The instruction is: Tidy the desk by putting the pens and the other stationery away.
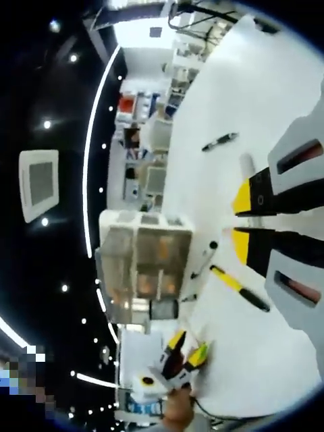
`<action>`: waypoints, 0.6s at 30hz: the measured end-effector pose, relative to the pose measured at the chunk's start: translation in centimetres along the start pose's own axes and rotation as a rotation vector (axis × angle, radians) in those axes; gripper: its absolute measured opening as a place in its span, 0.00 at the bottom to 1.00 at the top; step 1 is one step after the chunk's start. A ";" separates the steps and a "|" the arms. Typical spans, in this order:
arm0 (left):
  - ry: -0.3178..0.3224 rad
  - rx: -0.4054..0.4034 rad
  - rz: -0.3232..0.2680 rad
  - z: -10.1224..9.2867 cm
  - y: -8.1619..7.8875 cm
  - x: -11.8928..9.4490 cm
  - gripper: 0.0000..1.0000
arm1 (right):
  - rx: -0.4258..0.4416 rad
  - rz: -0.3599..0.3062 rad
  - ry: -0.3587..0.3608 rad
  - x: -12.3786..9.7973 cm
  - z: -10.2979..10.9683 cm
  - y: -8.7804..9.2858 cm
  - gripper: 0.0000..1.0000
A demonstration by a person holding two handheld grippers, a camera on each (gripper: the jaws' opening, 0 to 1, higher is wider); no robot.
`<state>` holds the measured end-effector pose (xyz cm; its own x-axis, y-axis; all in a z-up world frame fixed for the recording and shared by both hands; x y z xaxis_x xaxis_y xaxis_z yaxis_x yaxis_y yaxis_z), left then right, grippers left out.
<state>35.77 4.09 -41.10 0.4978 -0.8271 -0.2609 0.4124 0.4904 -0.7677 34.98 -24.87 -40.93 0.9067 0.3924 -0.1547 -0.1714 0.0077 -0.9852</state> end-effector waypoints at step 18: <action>0.006 0.002 0.013 -0.1 0.2 0.2 0.29 | -0.046 0.118 -0.018 0.7 0.7 1.4 0.03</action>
<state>35.84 4.01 -41.40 0.4987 -0.8222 -0.2745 0.4077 0.5020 -0.7628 35.13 -23.96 -42.41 0.8740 0.4046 -0.2691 -0.2584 -0.0820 -0.9626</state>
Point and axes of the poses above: the point that each gripper's makers call its tool centre point, and the gripper's own axes: x roughly forward along the fingers, z roughly to its left, y roughly out of its underside, the point moved 6 cm from there along -x, roughly backward along the fingers, and after that the axes turned 8 degrees about x, right-handed, at the moved point
